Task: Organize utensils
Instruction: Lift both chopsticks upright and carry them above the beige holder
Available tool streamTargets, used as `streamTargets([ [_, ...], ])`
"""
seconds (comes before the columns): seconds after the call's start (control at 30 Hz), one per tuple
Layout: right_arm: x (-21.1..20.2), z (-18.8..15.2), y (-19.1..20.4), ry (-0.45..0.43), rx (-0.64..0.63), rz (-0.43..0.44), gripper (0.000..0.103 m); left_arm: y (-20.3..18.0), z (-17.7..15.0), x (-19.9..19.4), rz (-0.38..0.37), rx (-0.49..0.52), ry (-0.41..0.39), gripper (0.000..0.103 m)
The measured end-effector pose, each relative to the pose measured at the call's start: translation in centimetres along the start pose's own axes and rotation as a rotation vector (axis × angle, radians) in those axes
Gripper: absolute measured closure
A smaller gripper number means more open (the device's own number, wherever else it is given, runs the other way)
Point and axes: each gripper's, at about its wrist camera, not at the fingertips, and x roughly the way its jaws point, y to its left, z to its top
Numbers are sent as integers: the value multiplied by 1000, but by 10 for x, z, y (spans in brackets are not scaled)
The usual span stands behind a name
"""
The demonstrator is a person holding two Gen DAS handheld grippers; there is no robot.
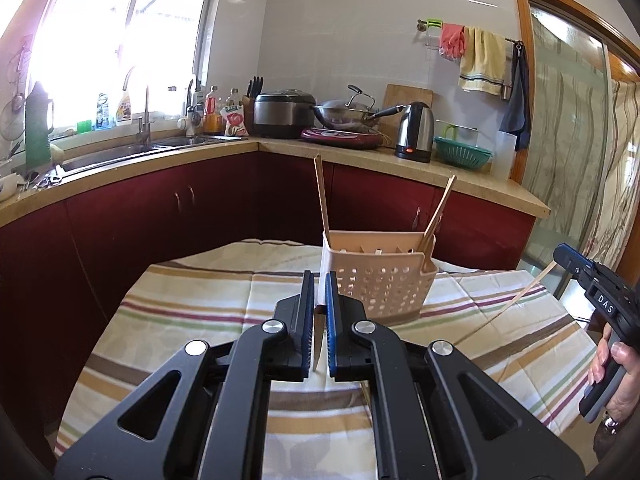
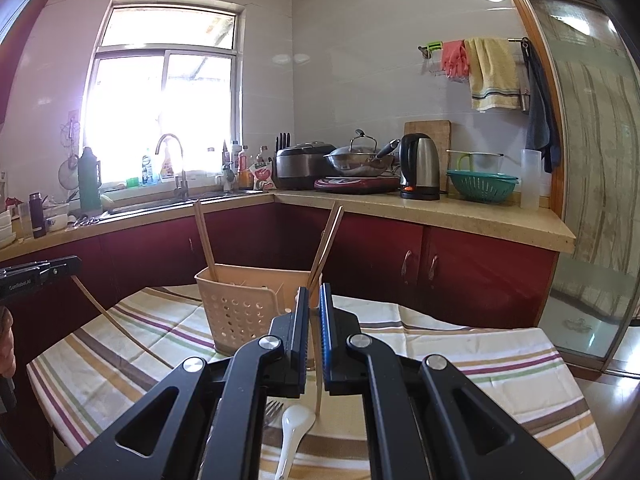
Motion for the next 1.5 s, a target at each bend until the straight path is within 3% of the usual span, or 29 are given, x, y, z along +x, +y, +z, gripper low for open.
streamTargets([
  [0.97,22,28,4,5,-38,1,97,10,27,25,-23,26,-31,97],
  [1.5,6,81,-2,-74,-27,55,97,-8,81,1,-86,77,-127,97],
])
